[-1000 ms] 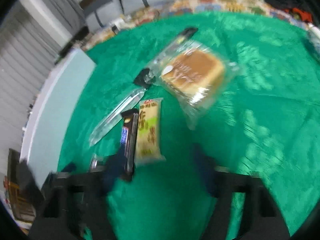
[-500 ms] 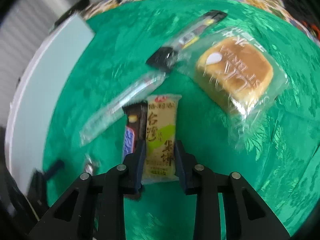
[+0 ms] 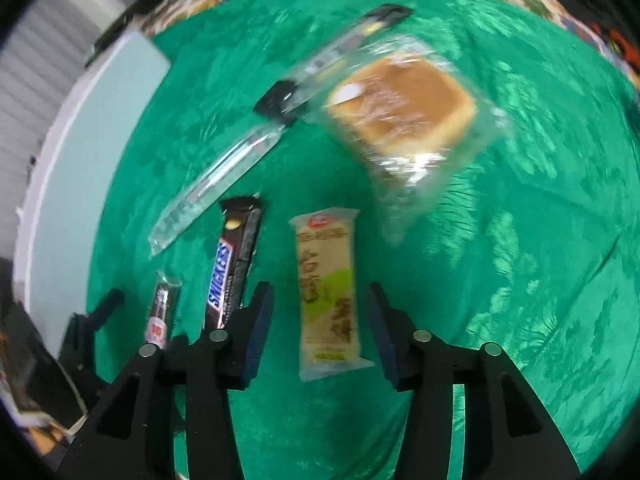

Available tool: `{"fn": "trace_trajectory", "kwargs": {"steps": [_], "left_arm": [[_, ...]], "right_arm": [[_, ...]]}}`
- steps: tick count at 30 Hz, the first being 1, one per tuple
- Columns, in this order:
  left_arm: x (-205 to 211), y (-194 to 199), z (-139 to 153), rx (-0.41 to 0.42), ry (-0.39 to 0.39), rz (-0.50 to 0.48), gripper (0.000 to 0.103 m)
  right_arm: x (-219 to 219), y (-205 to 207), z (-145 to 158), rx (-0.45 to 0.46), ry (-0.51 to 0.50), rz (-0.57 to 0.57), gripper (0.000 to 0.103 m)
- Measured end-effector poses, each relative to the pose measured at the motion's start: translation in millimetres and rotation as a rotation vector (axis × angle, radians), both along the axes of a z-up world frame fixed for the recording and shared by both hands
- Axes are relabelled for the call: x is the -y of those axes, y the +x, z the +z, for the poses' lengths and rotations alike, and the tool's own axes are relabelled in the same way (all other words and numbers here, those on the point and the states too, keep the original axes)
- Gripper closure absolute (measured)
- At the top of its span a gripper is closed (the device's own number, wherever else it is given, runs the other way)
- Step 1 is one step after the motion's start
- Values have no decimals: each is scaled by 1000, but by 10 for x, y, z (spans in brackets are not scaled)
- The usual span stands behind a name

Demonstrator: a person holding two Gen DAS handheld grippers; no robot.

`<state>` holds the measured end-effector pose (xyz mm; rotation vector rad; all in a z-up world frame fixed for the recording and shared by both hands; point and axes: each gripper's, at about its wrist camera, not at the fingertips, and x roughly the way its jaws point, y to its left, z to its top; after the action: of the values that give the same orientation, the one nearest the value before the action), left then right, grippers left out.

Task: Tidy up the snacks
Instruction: 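Close left tool on the brown sausage while right tool grasps the yellow rice cake pouch, then carry the brown sausage with left tool while right tool carries the yellow pouch to the box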

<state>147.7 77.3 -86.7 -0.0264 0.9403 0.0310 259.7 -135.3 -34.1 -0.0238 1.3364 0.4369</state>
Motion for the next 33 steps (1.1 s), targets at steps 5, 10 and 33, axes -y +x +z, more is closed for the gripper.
{"fn": "trace_trajectory", "kwargs": {"steps": [5, 10, 33], "left_arm": [[15, 5, 43, -27, 1, -11, 15], [135, 26, 161, -54, 19, -76, 86], [-664, -841, 1335, 151, -366, 55, 86]], "right_arm": [[-208, -171, -112, 80, -158, 67, 72], [169, -455, -14, 114, -57, 6, 73], [185, -1009, 590, 210, 148, -16, 73]]}}
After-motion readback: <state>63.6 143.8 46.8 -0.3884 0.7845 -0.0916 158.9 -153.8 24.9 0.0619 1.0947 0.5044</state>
